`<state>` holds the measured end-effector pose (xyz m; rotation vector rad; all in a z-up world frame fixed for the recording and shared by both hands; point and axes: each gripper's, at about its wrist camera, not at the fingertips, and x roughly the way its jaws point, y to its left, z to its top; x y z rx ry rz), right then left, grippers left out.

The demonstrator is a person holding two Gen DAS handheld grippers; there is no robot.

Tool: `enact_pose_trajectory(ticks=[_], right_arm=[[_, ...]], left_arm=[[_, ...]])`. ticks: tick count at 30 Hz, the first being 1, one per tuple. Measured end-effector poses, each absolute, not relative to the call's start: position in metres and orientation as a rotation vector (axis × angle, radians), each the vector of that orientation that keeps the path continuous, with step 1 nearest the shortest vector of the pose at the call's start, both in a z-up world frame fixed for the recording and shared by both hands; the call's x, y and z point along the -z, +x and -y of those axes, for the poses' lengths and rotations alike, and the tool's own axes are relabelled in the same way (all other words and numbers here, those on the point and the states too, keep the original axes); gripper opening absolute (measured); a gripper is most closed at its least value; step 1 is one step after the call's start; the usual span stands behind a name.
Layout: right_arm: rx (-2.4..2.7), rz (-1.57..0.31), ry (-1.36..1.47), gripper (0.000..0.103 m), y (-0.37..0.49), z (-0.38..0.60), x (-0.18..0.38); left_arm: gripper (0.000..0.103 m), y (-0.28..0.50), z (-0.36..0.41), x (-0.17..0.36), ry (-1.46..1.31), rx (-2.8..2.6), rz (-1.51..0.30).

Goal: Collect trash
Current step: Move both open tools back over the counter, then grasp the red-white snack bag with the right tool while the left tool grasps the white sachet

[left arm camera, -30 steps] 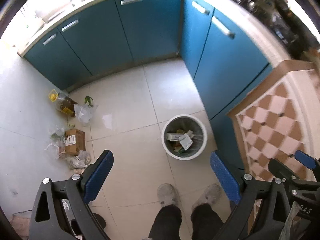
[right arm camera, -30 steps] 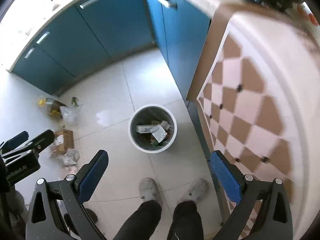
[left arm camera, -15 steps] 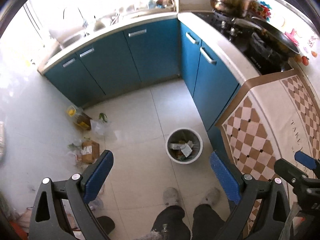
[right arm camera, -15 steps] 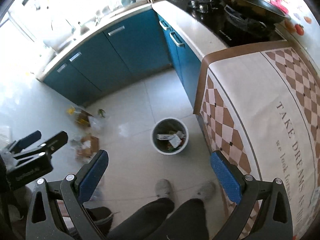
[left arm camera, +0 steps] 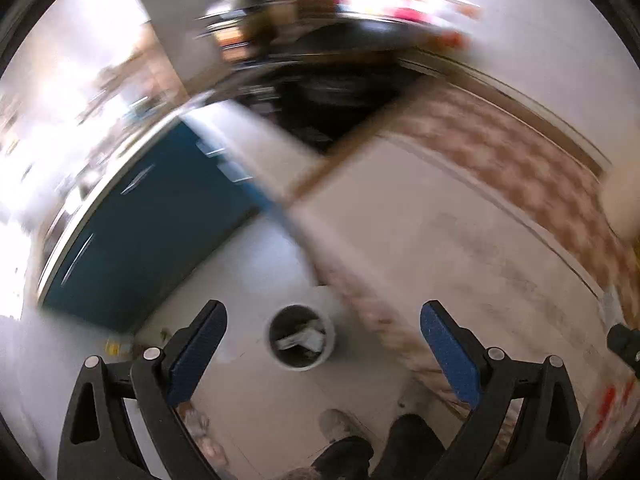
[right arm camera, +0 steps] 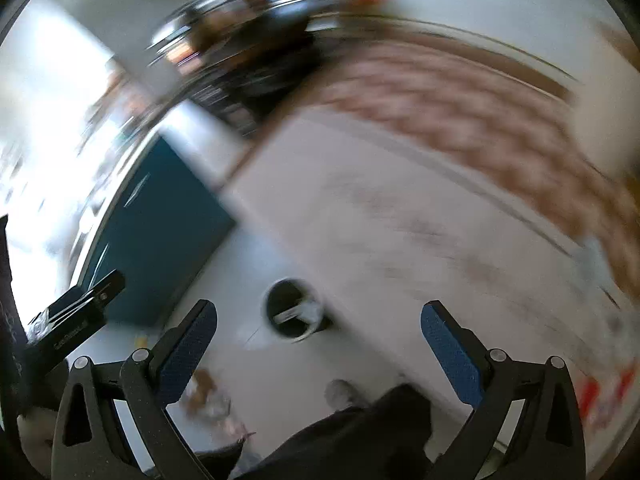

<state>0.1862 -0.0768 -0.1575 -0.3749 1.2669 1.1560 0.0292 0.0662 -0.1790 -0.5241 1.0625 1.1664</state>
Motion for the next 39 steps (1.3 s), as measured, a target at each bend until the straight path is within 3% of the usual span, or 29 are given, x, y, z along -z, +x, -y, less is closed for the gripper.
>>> enact_pose_trajectory(ticks=[5,9,20,26,27,30,31,39], right_arm=[[-0.770,-1.314,-0.230,0.103,0.304,0.176,0.189],[-0.490,-1.316,-0.256,0.103,0.362,0.254,0.222],[-0.348,-1.076,-0.749,0.102,0.307,0.231,0.300],[-0.294,-1.055,-0.621,0.097,0.330,0.253,0.304],[-0.298,-1.073,-0.580,0.091,0.335,0.258,0.304],[-0.296,-1.099,-0.486,0.049,0.354,0.270,0.301],[-0.275,-1.107,-0.472,0.041,0.361,0.273,0.301],[-0.245,-1.174,-0.264,0.030,0.406,0.307,0.292]], left_arm=[[0.099,0.157,-0.037,0.204,-0.301,-1.007,-1.167],[0.099,0.206,-0.009,0.228,-0.129,-0.984,-1.211],[0.099,0.237,0.008,0.291,-0.023,-0.959,-1.380],[0.099,0.269,0.024,0.297,-0.034,-0.875,-1.385],[0.099,0.276,0.025,0.297,-0.036,-0.857,-1.383],[0.099,0.305,0.030,0.295,-0.056,-0.779,-1.370],[0.099,0.316,0.033,0.294,-0.064,-0.748,-1.363],[0.098,0.389,0.047,0.309,-0.293,-0.441,-1.419]])
